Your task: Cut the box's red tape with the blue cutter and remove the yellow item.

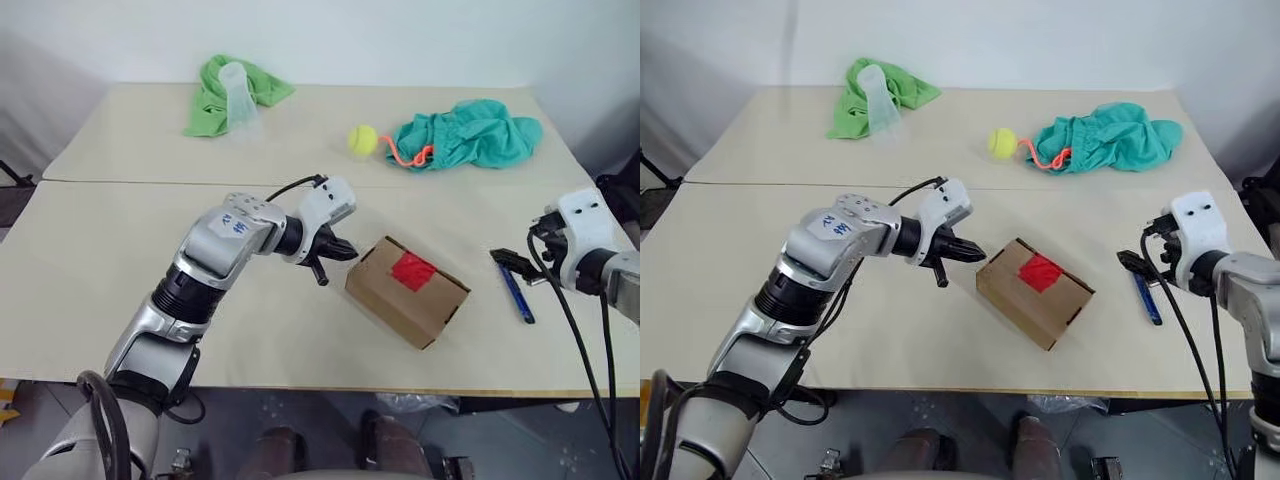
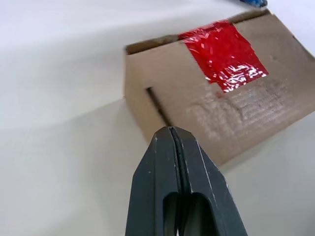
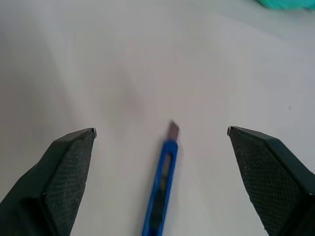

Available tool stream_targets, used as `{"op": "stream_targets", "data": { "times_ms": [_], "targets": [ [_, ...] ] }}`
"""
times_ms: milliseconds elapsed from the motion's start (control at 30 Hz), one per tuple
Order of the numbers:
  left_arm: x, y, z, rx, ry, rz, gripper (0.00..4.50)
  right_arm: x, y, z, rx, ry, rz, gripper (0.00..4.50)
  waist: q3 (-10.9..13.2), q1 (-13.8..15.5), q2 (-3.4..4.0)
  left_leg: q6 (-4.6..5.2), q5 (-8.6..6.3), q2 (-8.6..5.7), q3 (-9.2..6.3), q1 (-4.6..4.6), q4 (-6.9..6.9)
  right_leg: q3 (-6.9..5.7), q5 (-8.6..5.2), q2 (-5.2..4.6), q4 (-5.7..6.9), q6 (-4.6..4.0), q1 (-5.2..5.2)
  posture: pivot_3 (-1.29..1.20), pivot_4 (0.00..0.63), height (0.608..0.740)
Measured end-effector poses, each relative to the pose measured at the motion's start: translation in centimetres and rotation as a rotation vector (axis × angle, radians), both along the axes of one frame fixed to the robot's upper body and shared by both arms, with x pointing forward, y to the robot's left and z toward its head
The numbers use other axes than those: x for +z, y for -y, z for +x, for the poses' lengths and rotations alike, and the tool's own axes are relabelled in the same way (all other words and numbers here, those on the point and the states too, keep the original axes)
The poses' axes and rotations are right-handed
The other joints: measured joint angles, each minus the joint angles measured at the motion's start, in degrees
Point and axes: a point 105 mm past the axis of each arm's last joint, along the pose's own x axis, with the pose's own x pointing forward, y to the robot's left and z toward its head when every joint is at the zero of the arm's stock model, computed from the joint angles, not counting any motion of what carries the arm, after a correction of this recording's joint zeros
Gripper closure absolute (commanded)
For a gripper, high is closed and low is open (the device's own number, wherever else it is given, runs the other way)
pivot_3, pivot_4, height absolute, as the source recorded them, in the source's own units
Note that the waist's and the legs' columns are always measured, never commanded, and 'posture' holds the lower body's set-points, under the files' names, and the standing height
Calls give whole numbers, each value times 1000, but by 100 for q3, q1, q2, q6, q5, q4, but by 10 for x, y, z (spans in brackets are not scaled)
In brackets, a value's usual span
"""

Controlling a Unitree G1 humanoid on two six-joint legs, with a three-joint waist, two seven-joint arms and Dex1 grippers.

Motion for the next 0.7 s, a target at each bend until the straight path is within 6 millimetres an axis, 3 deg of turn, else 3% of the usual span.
{"op": "stream_targets", "data": {
  "times_ms": [67,167,333,400,567,700],
  "targets": [
    [3,-6,-6,-8,-9,10,4500,-6,-9,7,51,-42,14,883,10,-15,3,1,-1,1,1,-4,-3,-2,2,2,-14,3,0,0,150,740],
    [0,-16,-15,-6,-32,37,4500,-13,-20,15,117,-92,27,1987,23,-19,23,1,-1,2,0,-6,-9,-8,2,3,-24,5,0,0,150,740],
    [-42,-34,-38,3,-185,100,4500,-24,-27,25,193,-147,14,3782,51,-6,35,-4,1,3,-1,-7,-3,-10,4,6,-22,8,3,0,150,740],
    [-49,-32,-48,-16,-217,103,4500,-31,-30,27,218,-181,3,4474,54,-5,35,-4,1,1,-1,-9,2,-7,7,5,-23,13,6,0,150,740],
    [-58,-9,-63,-65,-246,60,4500,-38,-41,25,283,-227,-4,4492,54,-8,36,-4,2,1,-2,-6,4,-6,9,5,-23,17,9,0,150,740],
    [-63,16,-67,-71,-235,14,4500,-36,-63,12,371,-264,-7,4492,55,-1,36,-12,6,4,-3,-5,4,-6,9,7,-19,17,8,0,150,740]
  ]
}}
